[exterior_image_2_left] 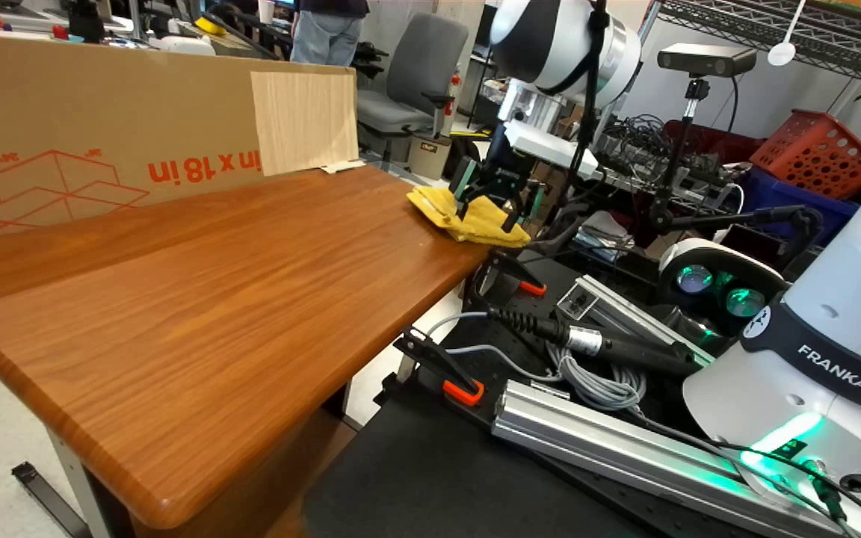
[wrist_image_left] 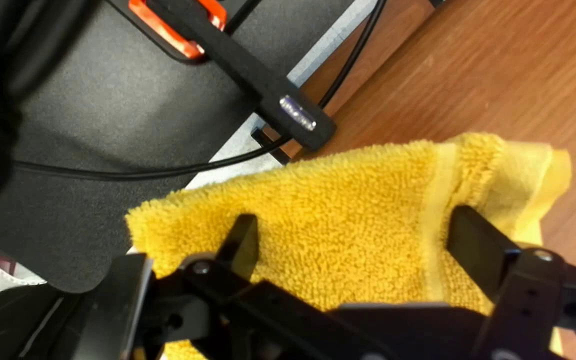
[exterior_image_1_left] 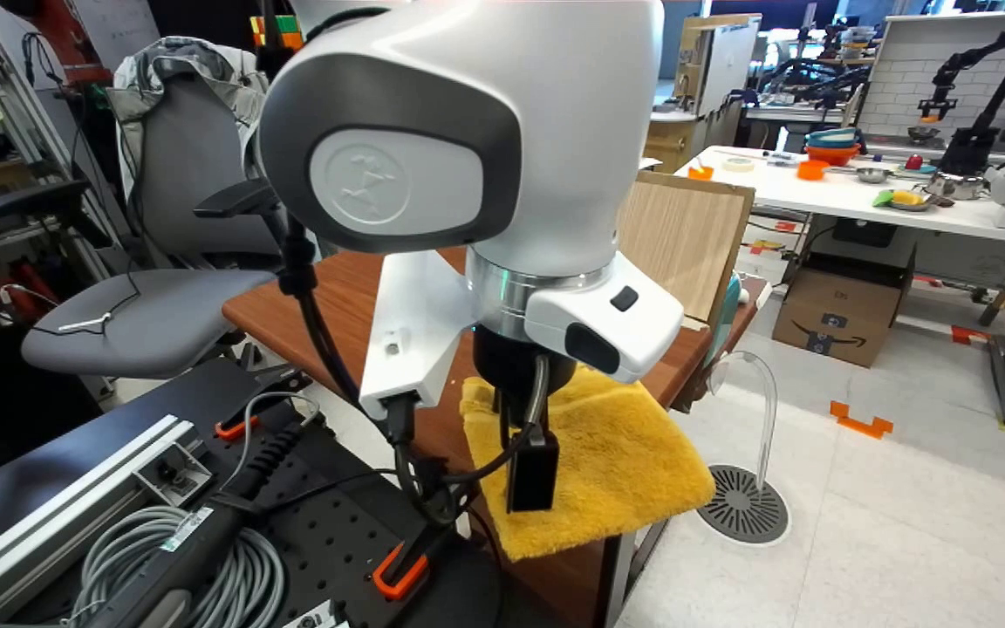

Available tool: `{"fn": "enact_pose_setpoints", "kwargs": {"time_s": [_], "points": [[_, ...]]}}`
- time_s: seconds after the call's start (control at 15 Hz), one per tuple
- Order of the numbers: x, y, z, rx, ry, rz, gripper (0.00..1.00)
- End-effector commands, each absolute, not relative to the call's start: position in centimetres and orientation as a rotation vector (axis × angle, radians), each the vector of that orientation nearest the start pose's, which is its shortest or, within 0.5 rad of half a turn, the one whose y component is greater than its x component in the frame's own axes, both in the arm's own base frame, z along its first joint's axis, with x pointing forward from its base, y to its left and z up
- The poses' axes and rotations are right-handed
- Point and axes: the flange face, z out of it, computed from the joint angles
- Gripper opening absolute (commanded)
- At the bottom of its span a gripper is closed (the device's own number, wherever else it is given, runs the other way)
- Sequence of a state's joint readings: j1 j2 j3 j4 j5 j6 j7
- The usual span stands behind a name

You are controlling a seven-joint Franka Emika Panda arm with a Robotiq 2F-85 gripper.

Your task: Use the towel to wipe the desk

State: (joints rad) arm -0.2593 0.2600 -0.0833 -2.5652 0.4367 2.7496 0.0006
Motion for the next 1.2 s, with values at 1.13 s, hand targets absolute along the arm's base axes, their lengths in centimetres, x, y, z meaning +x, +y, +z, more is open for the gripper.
{"fn": "enact_pose_setpoints", "kwargs": {"time_s": [1.13], "points": [[59.2, 7.5, 13.8, -2.841, 0.885, -0.017, 1.0]]}}
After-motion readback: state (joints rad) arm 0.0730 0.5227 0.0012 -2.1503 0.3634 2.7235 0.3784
